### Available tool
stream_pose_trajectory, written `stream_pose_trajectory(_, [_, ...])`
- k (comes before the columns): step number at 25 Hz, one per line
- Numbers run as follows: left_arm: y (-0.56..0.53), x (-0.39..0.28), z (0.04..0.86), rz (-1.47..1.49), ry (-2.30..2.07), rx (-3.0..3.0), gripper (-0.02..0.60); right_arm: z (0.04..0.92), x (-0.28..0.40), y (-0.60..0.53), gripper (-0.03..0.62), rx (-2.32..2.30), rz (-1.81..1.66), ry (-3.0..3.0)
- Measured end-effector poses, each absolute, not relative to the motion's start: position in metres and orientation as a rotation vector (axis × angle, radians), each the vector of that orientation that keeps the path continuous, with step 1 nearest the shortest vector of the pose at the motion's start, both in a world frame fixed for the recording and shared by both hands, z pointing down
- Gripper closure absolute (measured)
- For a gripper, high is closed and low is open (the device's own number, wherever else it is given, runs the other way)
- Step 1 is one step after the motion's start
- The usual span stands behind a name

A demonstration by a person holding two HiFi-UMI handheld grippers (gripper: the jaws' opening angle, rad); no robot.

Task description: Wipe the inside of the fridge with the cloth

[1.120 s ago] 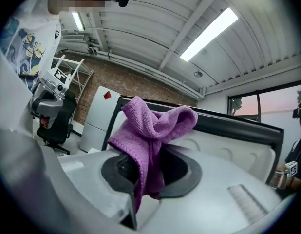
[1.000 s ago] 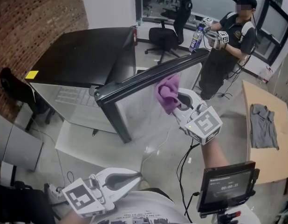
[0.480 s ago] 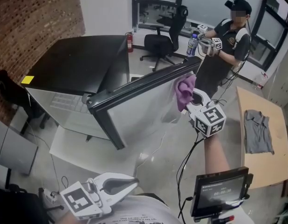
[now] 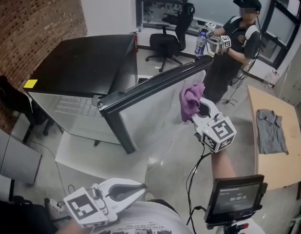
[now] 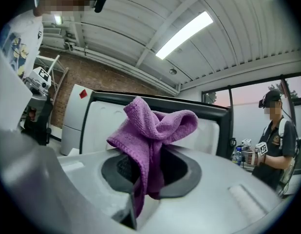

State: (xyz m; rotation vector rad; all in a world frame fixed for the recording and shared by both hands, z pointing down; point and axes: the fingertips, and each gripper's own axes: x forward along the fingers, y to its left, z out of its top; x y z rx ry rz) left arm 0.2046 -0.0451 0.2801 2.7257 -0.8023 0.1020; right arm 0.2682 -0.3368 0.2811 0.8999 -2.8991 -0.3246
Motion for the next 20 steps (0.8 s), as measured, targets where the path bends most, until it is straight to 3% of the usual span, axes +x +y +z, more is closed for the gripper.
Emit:
stream_pose_trajectory(11, [-0.035,0.200,0.279,0.129,-0.756,2.729,0.575,0.297,0.160,-0.216,0.516,0.455,-0.438,-3.002])
stream_pose_trajectory(20, [-0.035,0.200,0.277,0.142,-0.816,2.704,0.575,0.314,0.135,-0.208,0.516,0.309,-0.388,-3.020])
